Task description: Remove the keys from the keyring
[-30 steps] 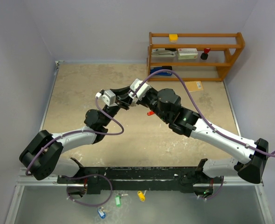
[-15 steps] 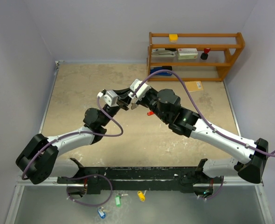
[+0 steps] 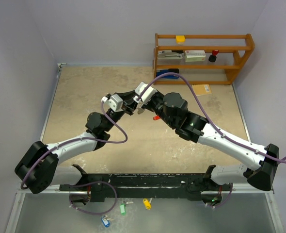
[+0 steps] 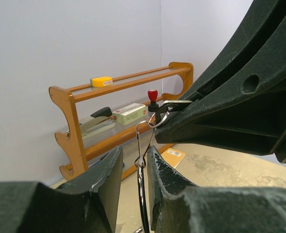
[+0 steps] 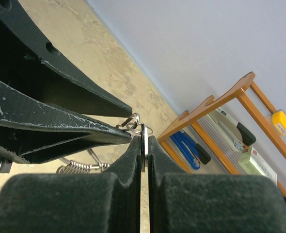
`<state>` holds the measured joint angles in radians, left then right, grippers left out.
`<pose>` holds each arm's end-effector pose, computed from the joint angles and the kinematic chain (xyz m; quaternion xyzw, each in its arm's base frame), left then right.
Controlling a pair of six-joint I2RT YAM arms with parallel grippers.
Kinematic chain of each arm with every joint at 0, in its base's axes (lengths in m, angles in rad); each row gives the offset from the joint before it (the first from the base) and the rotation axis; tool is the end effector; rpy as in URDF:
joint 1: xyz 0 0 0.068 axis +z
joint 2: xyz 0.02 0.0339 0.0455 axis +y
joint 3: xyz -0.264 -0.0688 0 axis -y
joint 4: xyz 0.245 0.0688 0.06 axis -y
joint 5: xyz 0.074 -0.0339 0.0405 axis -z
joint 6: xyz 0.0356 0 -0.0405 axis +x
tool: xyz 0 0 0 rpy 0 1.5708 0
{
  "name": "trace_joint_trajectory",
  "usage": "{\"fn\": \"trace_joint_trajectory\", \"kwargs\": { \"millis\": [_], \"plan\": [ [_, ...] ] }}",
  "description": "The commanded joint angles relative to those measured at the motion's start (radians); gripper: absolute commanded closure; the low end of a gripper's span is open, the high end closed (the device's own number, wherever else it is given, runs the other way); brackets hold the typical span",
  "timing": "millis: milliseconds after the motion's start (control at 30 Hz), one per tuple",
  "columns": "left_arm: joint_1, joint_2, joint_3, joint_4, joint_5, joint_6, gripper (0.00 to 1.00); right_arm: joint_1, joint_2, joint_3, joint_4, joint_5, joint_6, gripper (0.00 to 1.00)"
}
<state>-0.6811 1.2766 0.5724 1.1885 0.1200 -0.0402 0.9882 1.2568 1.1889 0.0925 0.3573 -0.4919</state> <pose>0.2038 -0.1707 0.3042 0.2113 0.4736 -0.3305 0.7886 0.1723 0.2389 0.4105 -0.3695 0.5933 0.0527 0.7133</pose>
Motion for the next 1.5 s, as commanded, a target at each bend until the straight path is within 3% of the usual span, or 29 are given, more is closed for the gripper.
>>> {"fn": "trace_joint_trajectory", "kwargs": {
  "millis": [0,467,800,1133,1467],
  "plan": [
    [0.002,-0.003,0.014,0.082,0.004,-0.01,0.76,0.006,-0.011,0.031,0.033,0.016,-0.011,1.0],
    [0.002,0.028,0.023,0.131,0.036,-0.044,0.72,0.007,-0.008,0.029,0.033,0.011,-0.009,1.0],
    [0.002,0.03,0.016,0.152,0.052,-0.051,0.92,0.009,0.001,0.031,0.032,0.008,-0.005,1.0],
    [0.002,0.001,-0.009,0.172,0.041,-0.051,0.98,0.009,0.002,0.026,0.031,0.025,0.003,1.0],
    [0.002,-0.05,-0.013,0.028,0.05,0.031,1.0,0.01,0.011,0.111,-0.044,0.073,-0.019,1.0]
  ]
}}
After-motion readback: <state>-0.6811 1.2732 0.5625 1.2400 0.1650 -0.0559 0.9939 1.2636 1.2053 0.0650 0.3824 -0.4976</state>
